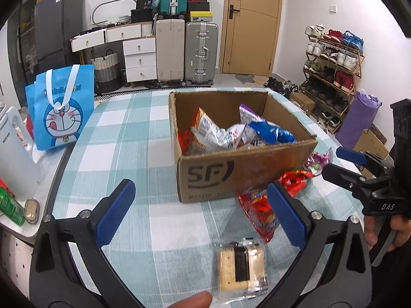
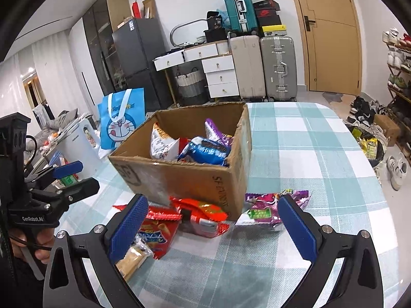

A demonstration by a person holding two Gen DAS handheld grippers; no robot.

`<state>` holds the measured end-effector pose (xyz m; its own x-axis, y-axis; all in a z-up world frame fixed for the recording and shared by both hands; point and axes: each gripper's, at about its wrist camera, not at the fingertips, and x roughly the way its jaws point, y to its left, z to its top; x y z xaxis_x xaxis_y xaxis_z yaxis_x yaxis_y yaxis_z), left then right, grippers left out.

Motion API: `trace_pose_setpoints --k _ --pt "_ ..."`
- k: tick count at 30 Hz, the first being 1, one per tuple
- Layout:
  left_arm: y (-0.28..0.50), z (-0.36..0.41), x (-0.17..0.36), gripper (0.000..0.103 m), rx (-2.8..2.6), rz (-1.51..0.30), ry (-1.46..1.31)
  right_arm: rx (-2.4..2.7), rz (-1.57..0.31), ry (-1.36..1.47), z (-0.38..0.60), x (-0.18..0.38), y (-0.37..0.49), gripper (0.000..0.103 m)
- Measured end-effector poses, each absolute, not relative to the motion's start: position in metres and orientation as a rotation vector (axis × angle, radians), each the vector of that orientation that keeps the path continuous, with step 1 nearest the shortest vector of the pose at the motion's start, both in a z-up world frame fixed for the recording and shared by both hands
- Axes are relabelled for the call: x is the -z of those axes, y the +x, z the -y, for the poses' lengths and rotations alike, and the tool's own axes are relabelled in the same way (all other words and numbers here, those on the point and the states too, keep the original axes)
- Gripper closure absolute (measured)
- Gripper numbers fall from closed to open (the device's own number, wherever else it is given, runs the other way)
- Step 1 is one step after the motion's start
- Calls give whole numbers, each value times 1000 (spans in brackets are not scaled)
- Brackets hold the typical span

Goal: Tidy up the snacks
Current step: 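Move both open tools back toward the remaining snacks on the table, then grasp the red chip bag with the right tool while the left tool grasps the cracker packet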

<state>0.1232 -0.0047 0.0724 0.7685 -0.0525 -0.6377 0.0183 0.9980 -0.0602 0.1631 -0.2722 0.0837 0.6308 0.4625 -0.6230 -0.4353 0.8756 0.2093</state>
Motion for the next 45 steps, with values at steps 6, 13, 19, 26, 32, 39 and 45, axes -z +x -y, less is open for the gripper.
trace_pose_setpoints --k 6,13,19,26,32,39,45 --pt "111 6 -61 1 25 -716 -51 -574 -786 11 262 -76 161 1" --pt "98 6 -41 1 15 -748 -63 -597 -812 1 250 -68 155 1" --pt "91 10 -33 1 26 -756 -51 -608 -815 -21 236 -63 148 1" --pt "90 11 -26 1 48 -755 -21 -601 -824 -35 227 -53 142 1" --pt "90 5 -20 1 61 -755 -25 -588 -851 -20 230 -38 138 1" --pt "87 -4 -16 1 45 -754 -27 -611 -871 7 224 -31 141 2" --pt "87 -17 -16 1 9 -751 -48 -648 -907 -7 207 -25 142 10"
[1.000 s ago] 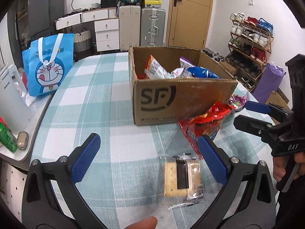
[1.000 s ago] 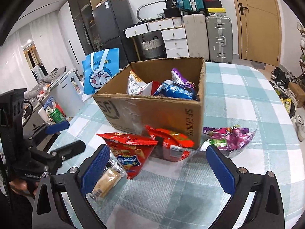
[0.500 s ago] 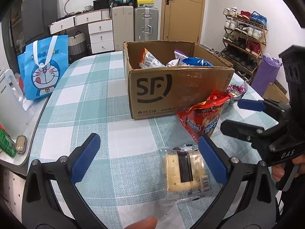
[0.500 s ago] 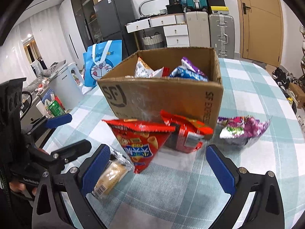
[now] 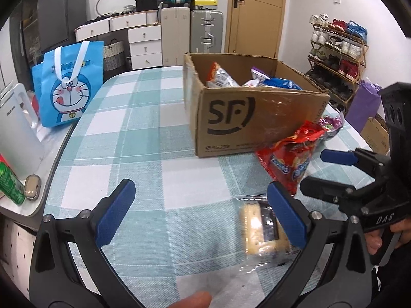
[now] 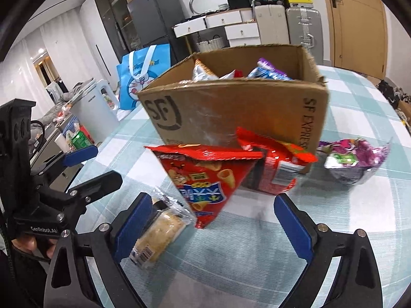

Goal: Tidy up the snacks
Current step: 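Grasp the red chip bag with the right tool while the left tool grasps the cracker packet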

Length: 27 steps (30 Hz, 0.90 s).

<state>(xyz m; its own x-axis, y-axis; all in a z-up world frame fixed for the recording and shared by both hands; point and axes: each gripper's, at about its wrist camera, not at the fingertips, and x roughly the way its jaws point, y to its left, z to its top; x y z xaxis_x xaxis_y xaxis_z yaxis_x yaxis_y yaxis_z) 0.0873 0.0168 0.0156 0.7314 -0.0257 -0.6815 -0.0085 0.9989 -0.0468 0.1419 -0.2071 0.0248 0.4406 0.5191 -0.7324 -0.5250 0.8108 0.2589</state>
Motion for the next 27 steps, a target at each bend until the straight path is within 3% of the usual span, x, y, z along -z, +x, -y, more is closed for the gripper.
trace_pose_setpoints --k 3,15,20,22,25,27 --pt "88 -21 -16 1 -3 -749 -49 -645 -926 -23 199 -19 144 18" --pt "87 -35 -19 1 -27 -741 -70 -619 -943 -6 180 -15 161 19" --pt "87 -35 -18 1 -24 -744 -70 -607 -947 -4 178 -14 166 33" --pt "88 -35 -18 1 -24 -745 -69 -600 -940 -16 178 -15 165 48" --pt "87 -34 -18 1 -20 -745 -71 -610 -914 -14 183 -19 160 58" --pt "87 -32 -17 1 -17 -745 -70 -619 -894 -9 188 -24 155 59"
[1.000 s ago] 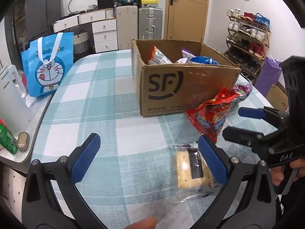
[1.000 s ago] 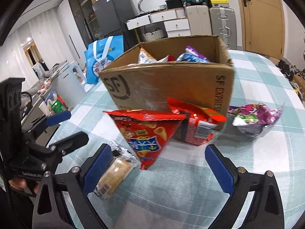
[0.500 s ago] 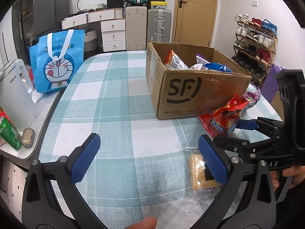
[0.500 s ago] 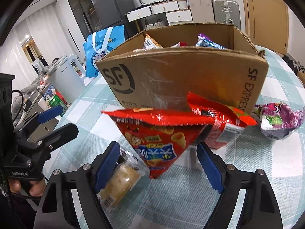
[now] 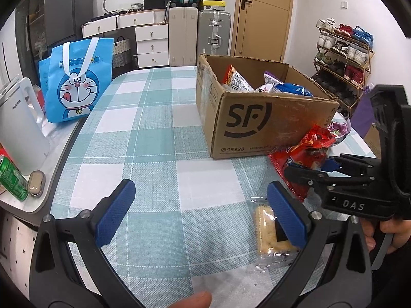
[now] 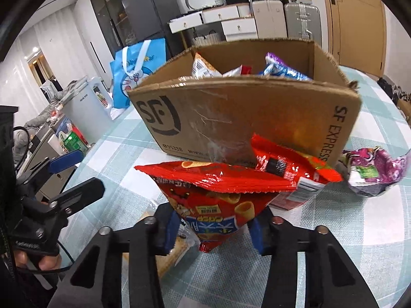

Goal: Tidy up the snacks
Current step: 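Grasp the red chip bag with the right tool while the left tool grasps the cracker packet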

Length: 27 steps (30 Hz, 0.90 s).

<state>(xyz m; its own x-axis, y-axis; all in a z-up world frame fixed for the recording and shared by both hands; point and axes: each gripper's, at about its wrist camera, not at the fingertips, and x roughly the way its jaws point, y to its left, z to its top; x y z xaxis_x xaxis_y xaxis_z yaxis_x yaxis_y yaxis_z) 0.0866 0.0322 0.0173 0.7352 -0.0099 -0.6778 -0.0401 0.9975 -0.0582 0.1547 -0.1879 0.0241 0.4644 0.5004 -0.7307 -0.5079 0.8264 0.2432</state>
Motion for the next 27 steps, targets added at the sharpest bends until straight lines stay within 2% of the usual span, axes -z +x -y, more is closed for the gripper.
trace_pose_setpoints --k 15,27 --pt "80 -5 -17 1 75 -771 -45 -616 -837 29 230 -45 118 59" --pt "76 25 6 1 130 -844 -24 -592 -833 40 245 -46 113 59"
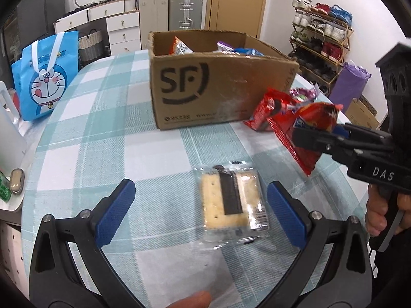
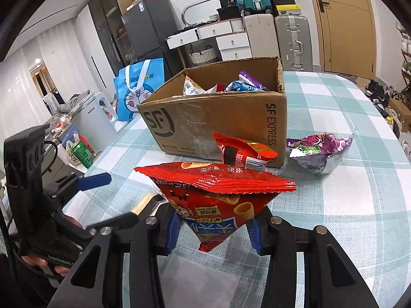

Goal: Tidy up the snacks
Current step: 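Grasp the red chip bag with the right tool while the left tool grasps the cracker packet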

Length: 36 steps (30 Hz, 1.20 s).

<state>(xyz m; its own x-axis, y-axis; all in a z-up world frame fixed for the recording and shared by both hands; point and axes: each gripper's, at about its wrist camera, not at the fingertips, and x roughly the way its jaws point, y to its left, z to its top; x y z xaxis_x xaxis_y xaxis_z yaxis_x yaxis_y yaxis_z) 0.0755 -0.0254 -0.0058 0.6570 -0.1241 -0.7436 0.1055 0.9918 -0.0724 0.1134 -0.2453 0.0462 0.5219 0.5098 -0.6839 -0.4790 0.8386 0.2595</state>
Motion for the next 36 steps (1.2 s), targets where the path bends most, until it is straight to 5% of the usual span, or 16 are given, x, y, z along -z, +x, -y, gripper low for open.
trace_pose_setpoints --k 16,25,29,36 --pt "88 51 38 1 129 -924 10 -574 -835 35 249 -45 117 59" --pt "90 55 47 18 135 -952 43 -573 -837 33 248 -44 117 59" --pt "87 57 44 47 160 -930 47 -573 -835 34 248 -44 118 59" --pt "88 47 42 48 173 -922 28 -573 -830 33 249 -45 118 59"
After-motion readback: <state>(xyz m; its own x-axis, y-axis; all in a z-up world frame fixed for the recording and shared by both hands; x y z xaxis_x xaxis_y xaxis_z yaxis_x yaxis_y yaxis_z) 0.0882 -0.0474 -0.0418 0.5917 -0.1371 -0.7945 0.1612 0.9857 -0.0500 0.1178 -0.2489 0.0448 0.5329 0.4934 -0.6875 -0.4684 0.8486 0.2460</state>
